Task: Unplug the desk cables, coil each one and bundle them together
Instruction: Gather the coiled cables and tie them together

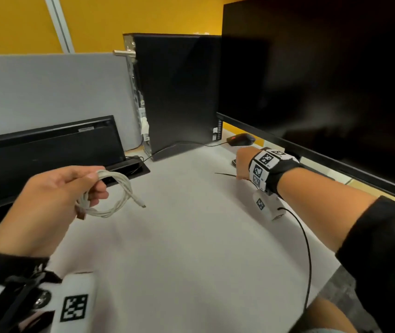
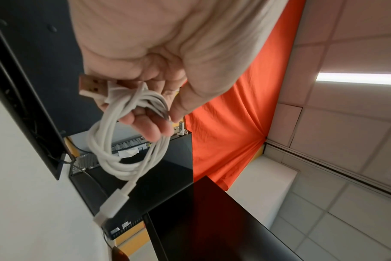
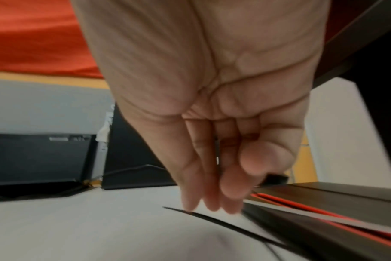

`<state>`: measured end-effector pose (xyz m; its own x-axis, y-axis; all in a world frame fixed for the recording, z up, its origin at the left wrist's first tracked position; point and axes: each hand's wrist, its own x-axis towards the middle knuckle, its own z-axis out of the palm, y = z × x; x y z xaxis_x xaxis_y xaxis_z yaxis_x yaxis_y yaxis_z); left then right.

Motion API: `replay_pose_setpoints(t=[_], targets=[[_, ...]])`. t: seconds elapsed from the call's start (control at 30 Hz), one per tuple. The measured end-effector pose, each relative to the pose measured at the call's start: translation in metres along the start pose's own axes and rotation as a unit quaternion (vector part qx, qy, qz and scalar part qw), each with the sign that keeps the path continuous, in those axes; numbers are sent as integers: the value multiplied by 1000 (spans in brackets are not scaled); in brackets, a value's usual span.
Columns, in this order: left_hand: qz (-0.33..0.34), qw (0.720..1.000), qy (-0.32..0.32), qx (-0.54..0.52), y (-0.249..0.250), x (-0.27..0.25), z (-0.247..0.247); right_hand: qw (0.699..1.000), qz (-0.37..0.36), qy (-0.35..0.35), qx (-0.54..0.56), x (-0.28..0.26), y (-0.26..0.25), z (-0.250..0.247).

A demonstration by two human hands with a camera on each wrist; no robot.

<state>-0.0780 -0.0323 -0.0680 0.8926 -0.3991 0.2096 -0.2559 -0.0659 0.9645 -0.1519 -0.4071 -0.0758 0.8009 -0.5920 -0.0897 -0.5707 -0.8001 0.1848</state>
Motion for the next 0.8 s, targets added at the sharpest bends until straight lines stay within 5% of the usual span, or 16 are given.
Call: replay_pose_setpoints(t=[0.3,0.8], targets=[[-3,1000,1,3,-9,2,5,999,47,17,-13,42,28,35],[-23,999,8,-31,5,-8,14,1000,9,18,-7,8,18,18]])
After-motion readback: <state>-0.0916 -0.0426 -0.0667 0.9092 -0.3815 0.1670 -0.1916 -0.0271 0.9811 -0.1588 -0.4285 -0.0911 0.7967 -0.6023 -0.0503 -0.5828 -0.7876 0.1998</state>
